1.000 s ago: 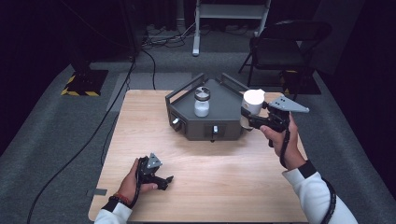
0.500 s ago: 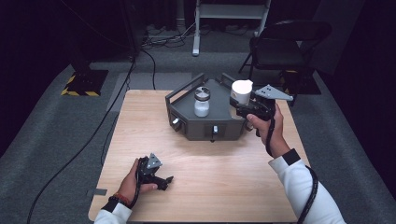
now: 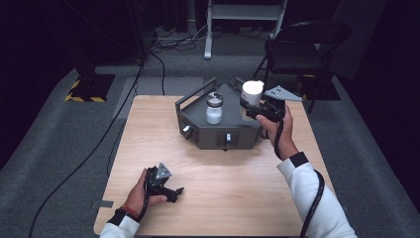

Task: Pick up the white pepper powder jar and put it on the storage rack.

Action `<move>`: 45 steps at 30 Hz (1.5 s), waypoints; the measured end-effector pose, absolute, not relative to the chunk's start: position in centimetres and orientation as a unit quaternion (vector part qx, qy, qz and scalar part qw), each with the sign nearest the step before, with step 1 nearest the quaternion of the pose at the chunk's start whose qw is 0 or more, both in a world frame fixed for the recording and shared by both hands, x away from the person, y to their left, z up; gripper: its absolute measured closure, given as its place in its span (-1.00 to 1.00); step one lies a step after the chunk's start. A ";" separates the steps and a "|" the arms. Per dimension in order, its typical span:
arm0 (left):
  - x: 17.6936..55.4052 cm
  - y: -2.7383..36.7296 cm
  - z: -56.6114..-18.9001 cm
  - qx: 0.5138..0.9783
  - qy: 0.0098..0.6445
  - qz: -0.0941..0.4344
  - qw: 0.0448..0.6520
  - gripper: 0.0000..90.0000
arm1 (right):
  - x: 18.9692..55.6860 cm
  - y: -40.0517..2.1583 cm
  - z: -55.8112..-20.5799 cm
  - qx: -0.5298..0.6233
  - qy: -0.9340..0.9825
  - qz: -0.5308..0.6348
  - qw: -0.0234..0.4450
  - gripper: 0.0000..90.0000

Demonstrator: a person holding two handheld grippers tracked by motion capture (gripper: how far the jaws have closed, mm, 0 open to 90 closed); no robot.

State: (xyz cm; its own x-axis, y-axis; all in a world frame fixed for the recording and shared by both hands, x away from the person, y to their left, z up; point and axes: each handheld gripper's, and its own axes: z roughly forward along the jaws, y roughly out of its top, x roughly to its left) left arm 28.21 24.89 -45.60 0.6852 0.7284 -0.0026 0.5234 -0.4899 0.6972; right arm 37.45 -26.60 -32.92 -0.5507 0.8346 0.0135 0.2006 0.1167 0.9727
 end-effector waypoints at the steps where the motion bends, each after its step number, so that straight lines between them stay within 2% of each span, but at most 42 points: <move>1: 28.2 24.9 -45.6 0.850 0.368 0.148 0.346 -1.00 | 37.6 -26.5 -33.1 0.377 0.689 0.547 0.290 -0.35; 32: 28.0 25.0 -45.6 0.850 0.368 0.148 0.347 -1.00 | 39.7 -25.4 -36.8 0.395 0.687 0.542 0.280 -0.35; 45: 28.0 25.0 -45.6 0.850 0.368 0.148 0.347 -1.00 | 39.8 -25.4 -36.5 0.393 0.694 0.536 0.276 -0.37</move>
State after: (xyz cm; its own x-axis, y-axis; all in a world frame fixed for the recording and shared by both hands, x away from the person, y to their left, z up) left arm 28.02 25.03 -45.64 0.6859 0.7276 -0.0038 0.5223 -0.4887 0.6988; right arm 39.85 -25.39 -36.47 -0.5384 0.8418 0.0382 0.2495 0.1160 0.9614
